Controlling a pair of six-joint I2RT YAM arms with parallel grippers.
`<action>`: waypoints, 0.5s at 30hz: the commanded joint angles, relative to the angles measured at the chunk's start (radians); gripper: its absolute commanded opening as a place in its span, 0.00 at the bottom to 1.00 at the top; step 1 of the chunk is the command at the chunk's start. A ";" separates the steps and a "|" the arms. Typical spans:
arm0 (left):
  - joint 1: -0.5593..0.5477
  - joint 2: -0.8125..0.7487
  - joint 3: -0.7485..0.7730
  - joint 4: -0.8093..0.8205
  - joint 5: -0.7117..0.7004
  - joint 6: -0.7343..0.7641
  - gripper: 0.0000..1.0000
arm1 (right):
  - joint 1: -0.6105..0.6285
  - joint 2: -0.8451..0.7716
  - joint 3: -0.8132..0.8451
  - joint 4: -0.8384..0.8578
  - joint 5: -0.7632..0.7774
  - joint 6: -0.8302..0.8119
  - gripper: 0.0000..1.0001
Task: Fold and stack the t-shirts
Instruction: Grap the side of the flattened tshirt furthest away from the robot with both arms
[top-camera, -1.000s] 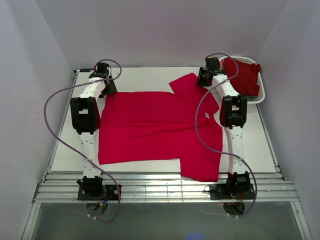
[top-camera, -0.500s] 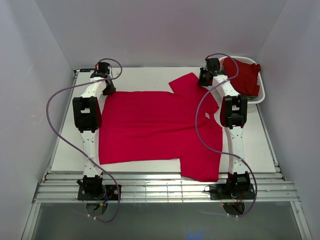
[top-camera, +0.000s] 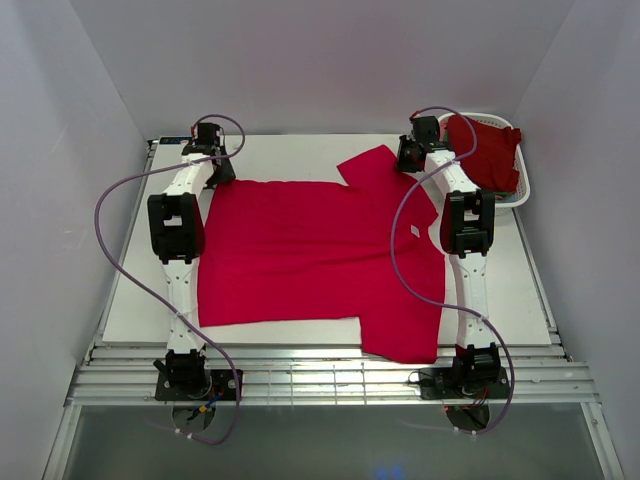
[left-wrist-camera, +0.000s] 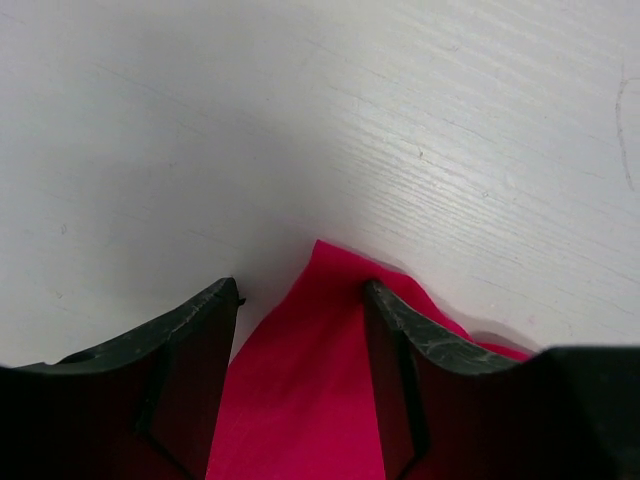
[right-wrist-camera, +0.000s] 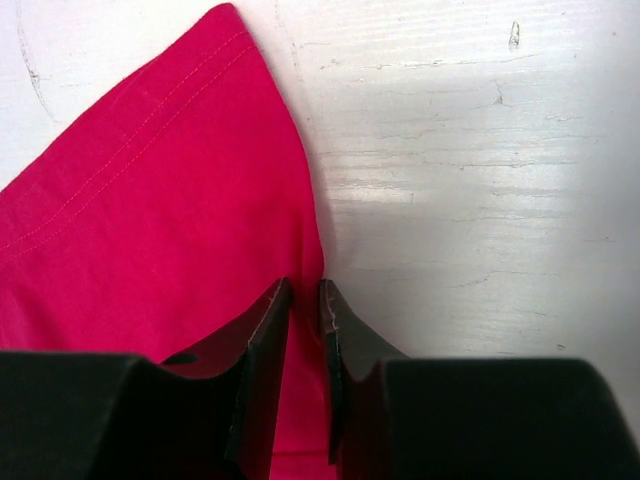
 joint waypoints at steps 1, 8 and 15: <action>0.004 0.016 0.034 0.007 0.001 -0.010 0.64 | 0.004 0.027 -0.026 -0.063 -0.028 -0.006 0.25; 0.004 0.024 0.037 0.039 0.018 -0.033 0.38 | 0.006 0.027 -0.029 -0.078 -0.025 -0.012 0.21; 0.004 0.033 -0.004 0.041 0.047 -0.033 0.02 | 0.006 0.009 -0.052 -0.090 -0.015 -0.021 0.20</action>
